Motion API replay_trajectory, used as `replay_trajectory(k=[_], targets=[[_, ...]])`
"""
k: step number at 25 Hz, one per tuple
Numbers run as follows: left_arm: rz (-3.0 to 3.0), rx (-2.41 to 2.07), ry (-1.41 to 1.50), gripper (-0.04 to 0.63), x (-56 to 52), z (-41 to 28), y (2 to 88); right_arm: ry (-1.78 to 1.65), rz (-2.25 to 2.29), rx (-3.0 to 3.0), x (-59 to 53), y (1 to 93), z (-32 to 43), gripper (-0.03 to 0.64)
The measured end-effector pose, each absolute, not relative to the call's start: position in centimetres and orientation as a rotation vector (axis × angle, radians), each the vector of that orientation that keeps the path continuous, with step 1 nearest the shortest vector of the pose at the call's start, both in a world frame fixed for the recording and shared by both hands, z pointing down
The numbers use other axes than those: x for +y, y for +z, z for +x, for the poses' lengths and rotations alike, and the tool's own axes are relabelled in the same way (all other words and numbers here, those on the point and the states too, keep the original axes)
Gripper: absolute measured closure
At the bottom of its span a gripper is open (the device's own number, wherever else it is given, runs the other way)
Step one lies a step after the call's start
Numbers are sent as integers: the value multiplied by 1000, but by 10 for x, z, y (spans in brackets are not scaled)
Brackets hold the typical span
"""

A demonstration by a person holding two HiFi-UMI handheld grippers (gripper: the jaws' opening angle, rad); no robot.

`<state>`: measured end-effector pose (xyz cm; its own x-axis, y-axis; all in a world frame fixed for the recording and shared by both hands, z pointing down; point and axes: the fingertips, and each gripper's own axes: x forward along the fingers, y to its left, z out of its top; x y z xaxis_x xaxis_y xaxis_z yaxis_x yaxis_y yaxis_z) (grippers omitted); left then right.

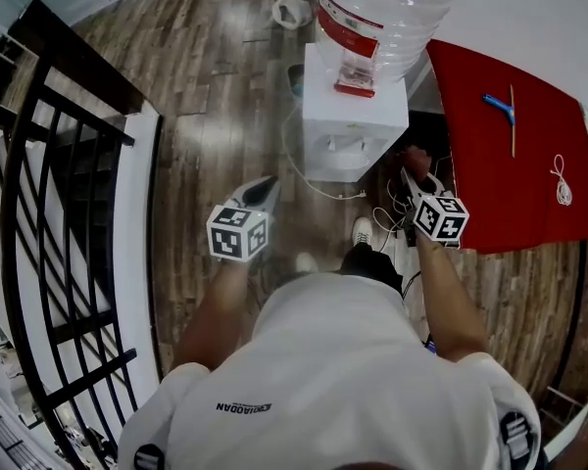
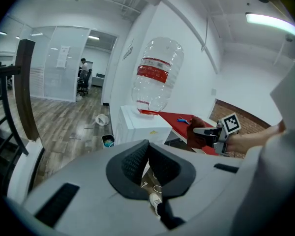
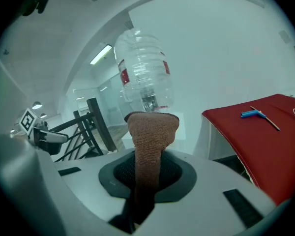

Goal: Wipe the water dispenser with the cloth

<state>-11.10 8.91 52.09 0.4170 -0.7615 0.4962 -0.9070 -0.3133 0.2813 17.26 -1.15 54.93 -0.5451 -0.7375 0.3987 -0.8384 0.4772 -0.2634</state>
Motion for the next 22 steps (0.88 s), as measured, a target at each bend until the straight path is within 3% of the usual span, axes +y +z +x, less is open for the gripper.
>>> replay_trajectory(k=[22], targets=[[2119, -1534, 331, 606, 87, -81, 489, 475, 825, -2747, 56, 469, 114, 560]])
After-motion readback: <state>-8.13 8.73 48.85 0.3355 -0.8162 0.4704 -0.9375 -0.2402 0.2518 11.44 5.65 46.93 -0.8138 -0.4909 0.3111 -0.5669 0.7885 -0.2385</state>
